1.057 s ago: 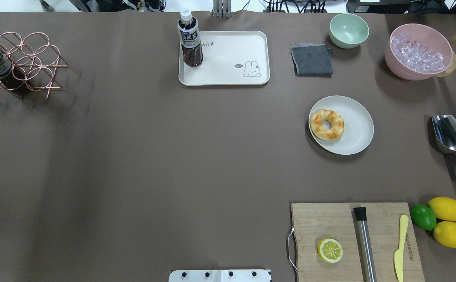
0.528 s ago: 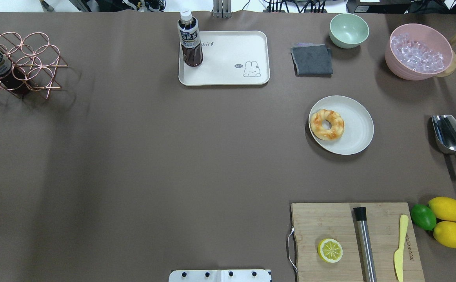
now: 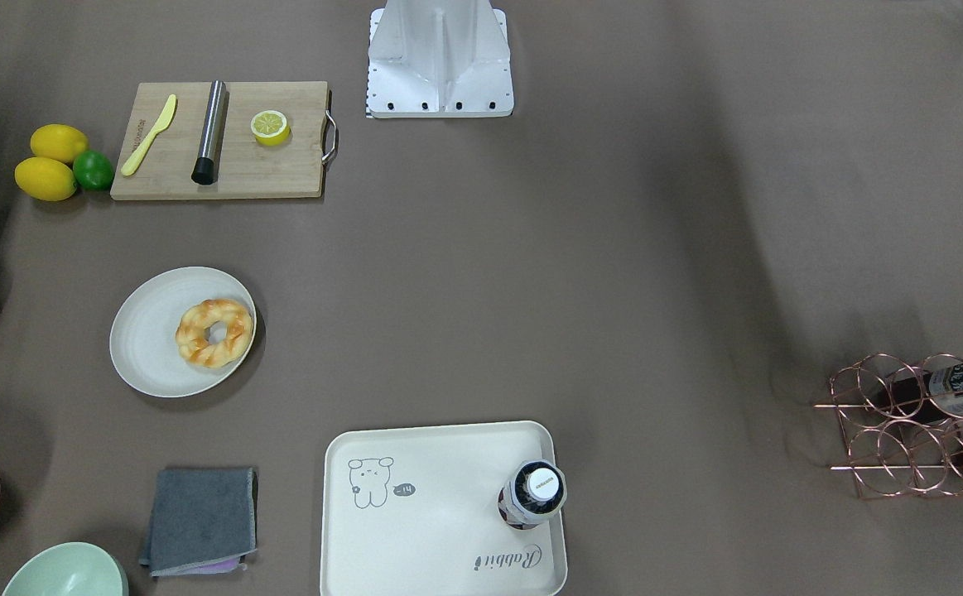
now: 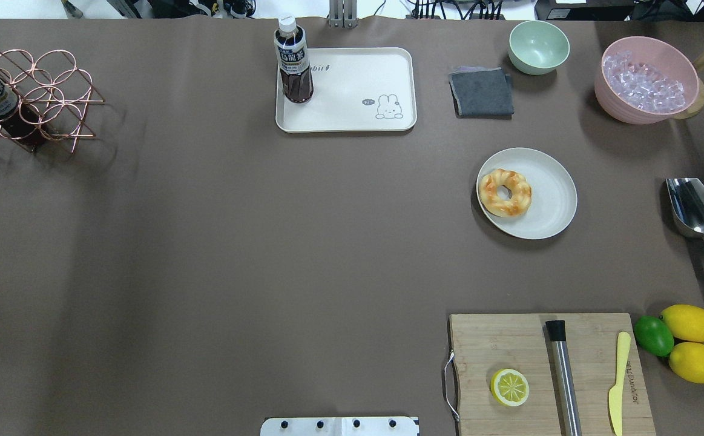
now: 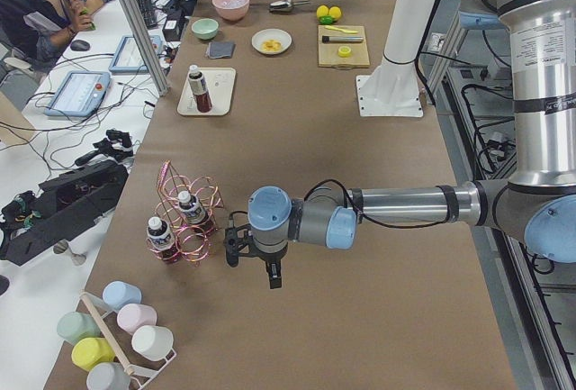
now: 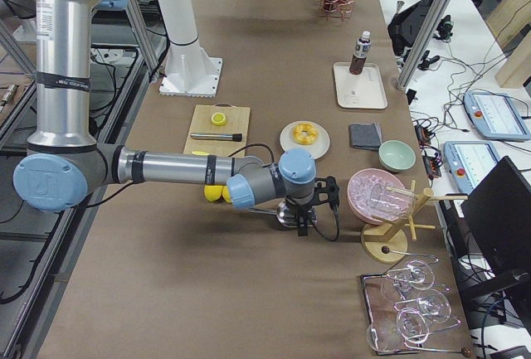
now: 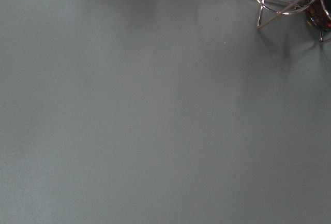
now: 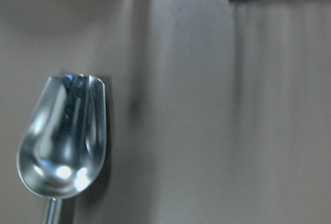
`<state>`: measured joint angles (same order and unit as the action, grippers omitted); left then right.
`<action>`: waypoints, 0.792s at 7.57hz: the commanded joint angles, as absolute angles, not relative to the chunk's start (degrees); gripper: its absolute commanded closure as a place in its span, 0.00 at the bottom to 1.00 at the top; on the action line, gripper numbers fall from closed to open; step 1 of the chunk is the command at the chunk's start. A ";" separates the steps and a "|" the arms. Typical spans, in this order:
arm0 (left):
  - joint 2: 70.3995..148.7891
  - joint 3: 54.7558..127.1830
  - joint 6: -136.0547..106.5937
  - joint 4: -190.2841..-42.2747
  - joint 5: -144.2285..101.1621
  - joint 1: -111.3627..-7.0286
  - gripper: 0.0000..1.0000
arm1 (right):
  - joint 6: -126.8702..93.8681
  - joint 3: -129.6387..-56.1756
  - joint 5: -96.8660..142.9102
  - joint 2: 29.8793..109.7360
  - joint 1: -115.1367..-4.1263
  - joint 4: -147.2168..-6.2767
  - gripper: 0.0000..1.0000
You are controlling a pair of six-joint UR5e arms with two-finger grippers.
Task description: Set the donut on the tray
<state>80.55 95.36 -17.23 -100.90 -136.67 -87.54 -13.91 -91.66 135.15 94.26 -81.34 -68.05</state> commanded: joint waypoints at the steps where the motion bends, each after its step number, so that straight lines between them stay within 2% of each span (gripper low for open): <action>1: 80.51 95.36 -17.23 -100.90 -136.67 -87.63 0.02 | -29.21 -91.41 134.65 84.76 -69.83 -67.94 0.00; 4: 80.51 95.36 -17.40 -101.77 -136.67 -87.63 0.02 | -48.11 -91.58 125.63 78.85 -56.12 -67.24 0.00; 6: 80.51 95.36 -17.40 -101.87 -136.67 -87.63 0.02 | -52.55 -91.41 125.16 77.17 -53.80 -67.15 0.01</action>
